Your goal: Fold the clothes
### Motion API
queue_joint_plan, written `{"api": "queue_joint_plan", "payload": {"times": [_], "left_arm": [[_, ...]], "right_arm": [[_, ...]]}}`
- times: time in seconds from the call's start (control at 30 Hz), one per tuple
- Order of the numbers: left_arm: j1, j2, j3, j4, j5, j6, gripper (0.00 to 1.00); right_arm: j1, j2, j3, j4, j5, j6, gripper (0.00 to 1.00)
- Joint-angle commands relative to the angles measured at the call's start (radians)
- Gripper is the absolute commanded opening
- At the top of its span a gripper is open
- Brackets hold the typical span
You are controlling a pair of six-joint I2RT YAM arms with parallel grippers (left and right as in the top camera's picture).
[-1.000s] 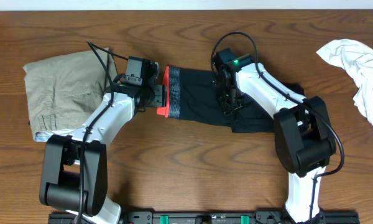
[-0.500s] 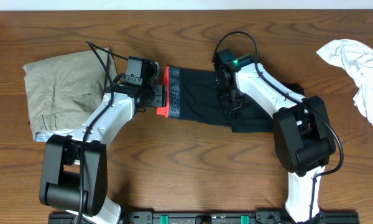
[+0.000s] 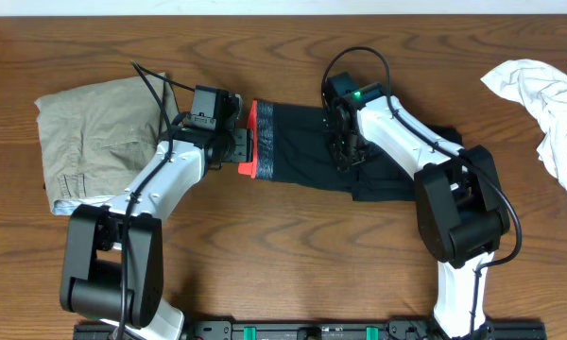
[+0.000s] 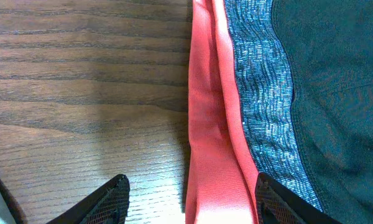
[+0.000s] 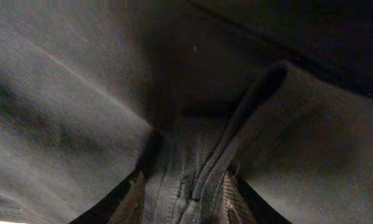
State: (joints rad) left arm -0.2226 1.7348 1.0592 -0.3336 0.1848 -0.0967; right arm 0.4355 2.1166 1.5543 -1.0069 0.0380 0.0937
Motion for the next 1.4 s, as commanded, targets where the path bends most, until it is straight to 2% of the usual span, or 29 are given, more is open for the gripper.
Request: {"api": "queue_joint_plan", "payload": {"times": [0.0,0.6,0.93,1.1,1.3,1.37], "left_arm": [[0.003,-0.016,0.007,-0.002,0.006,0.007,0.65],[0.003,-0.016,0.007,-0.002,0.006,0.007,0.65],[0.003,-0.016,0.007,-0.002,0.006,0.007,0.65],[0.003,-0.016,0.007,-0.002,0.006,0.007,0.66],[0.003,-0.016,0.007,-0.002,0.006,0.007,0.65],[0.003,-0.016,0.007,-0.002,0.006,0.007,0.66]], "right_arm": [[0.009,0.012,-0.006,0.014,-0.015,-0.012,0.40],[0.008,0.012,-0.010,0.021,0.041,0.018,0.41],[0.008,0.012,-0.075,0.058,0.067,0.026,0.40],[0.008,0.012,-0.076,0.066,0.068,0.026,0.27],[0.008,0.010,-0.072,0.072,0.072,0.026,0.01],[0.008,0.006,-0.066,0.070,0.087,0.026,0.01]]}}
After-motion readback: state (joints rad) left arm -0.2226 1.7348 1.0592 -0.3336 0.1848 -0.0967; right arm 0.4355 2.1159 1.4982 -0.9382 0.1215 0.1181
